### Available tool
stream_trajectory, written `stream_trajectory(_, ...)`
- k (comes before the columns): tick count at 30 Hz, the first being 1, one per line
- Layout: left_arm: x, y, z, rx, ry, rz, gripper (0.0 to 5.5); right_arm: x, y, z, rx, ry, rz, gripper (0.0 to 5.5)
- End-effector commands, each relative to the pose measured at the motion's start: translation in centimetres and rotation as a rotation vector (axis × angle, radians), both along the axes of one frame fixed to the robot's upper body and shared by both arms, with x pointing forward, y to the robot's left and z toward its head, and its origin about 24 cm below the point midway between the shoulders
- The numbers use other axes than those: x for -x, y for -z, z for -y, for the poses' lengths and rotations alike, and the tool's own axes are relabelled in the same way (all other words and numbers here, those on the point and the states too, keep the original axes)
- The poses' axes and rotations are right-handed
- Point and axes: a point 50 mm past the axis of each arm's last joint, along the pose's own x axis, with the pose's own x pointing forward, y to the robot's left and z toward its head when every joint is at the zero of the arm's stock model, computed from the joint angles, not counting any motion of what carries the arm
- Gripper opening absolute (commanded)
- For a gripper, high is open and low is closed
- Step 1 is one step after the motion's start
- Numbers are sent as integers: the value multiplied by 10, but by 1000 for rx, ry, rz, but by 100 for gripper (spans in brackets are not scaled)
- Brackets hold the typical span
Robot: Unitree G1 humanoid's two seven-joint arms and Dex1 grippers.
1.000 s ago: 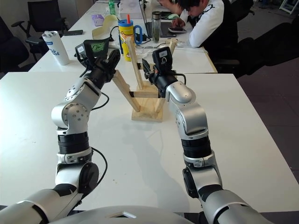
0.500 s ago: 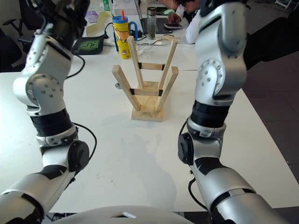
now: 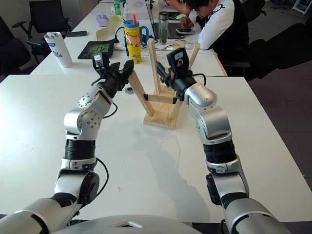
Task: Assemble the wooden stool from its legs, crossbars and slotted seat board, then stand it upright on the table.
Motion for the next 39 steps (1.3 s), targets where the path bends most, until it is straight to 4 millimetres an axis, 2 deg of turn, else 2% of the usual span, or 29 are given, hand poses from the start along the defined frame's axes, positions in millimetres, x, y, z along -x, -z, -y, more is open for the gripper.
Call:
stream_trajectory(1, 12, 62, 17, -52, 65, -270, 301, -2, 55, 9, 6, 63, -266, 200)
stream_trajectory(5, 9, 47, 5, -19, 7, -204, 301, -11, 33, 13, -120, 120, -144, 200)
stream_trajectory(9, 2, 21, -24, 36, -130, -91, 301, -11, -16, 18, -340, 139, 94, 200)
stream_trajectory(12, 1, -6, -48, 174, -196, 26, 301, -11, -46, 30, -466, 171, 222, 200)
stream_trajectory(14, 4, -32, -72, 410, -200, 133, 301, -13, -65, 43, -550, 204, 277, 200)
stream_trajectory(16, 5, -42, -100, 506, -250, 187, 301, -17, -78, 58, -585, 259, 315, 200)
stream_trajectory(18, 8, -46, -128, 539, -321, 223, 301, -23, -83, 76, -584, 332, 329, 200)
stream_trajectory(22, 11, -50, -180, 493, -452, 260, 301, -35, -87, 126, -650, 514, 323, 200)
stream_trajectory(24, 12, -55, -190, 474, -466, 281, 301, -35, -95, 128, -658, 478, 358, 200)
stream_trajectory(25, 13, -60, -188, 483, -442, 305, 301, -33, -99, 120, -633, 430, 376, 200)
stream_trajectory(27, 9, -67, -170, 440, -362, 309, 301, -32, -91, 95, -570, 308, 338, 200)
stream_trajectory(29, -2, -55, -138, 423, -255, 225, 301, -29, -59, 64, -517, 184, 187, 200)
stream_trajectory(31, -10, -30, -101, 416, -133, 104, 301, -23, -19, 34, -395, 98, -11, 200)
stream_trajectory(33, -15, 17, -60, 398, -39, -108, 301, -13, 28, 19, -252, 94, -242, 200)
stream_trajectory(35, -10, 68, -15, 312, 63, -309, 301, 3, 69, 15, -98, 100, -448, 200)
stream_trajectory(37, 0, 101, 18, 212, 145, -423, 301, 9, 78, 15, -78, 94, -501, 200)
stream_trajectory(39, 4, 110, 33, 152, 174, -441, 301, 5, 70, 16, -98, 95, -478, 200)
